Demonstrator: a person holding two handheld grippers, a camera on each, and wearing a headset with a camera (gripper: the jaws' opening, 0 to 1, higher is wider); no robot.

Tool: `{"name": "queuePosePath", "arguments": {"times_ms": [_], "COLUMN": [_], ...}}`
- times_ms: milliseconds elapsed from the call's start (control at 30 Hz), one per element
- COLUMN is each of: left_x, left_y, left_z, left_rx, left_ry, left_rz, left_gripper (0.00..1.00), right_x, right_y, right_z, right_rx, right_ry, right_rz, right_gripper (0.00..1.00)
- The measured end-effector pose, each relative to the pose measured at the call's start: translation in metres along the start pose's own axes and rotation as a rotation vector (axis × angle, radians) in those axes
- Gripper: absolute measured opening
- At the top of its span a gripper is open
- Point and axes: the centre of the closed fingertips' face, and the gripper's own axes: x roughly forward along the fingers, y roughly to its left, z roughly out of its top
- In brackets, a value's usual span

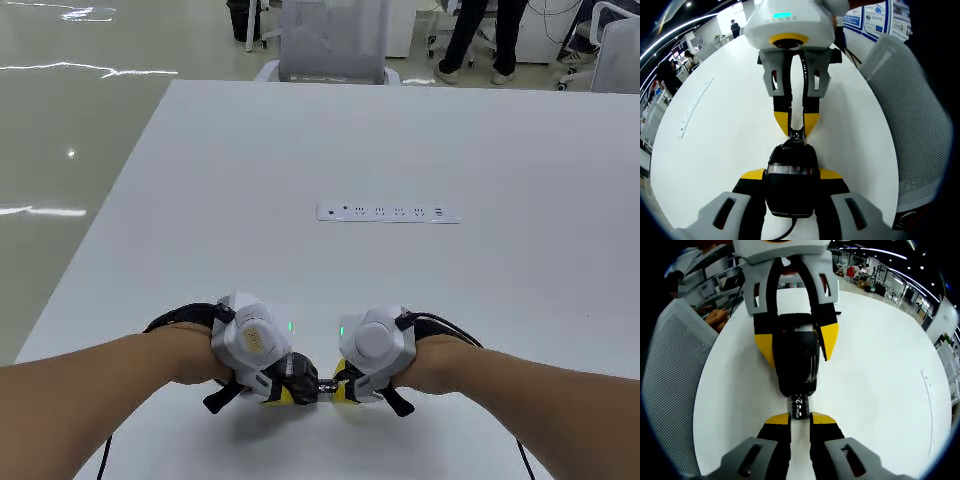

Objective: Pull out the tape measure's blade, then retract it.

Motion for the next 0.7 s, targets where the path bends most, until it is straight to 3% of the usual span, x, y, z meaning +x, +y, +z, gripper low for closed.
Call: {"name": "queuePosePath", "arguments": {"times_ms": [700], "left_x": [0.0006], "left_y": [-0.0002], "left_z": [0.0002], "left_rx": [-0.005], "left_ry": [-0.001], "left_rz": [-0.001], "left_gripper": [0.33], "right_x": [-0.0077], "right_y": [-0.0021], "right_z": [-0.0089], "right_rx": [0.005], "right_ry": [0.018], "right_rz": [-0.007], "right_gripper": [0.12]}}
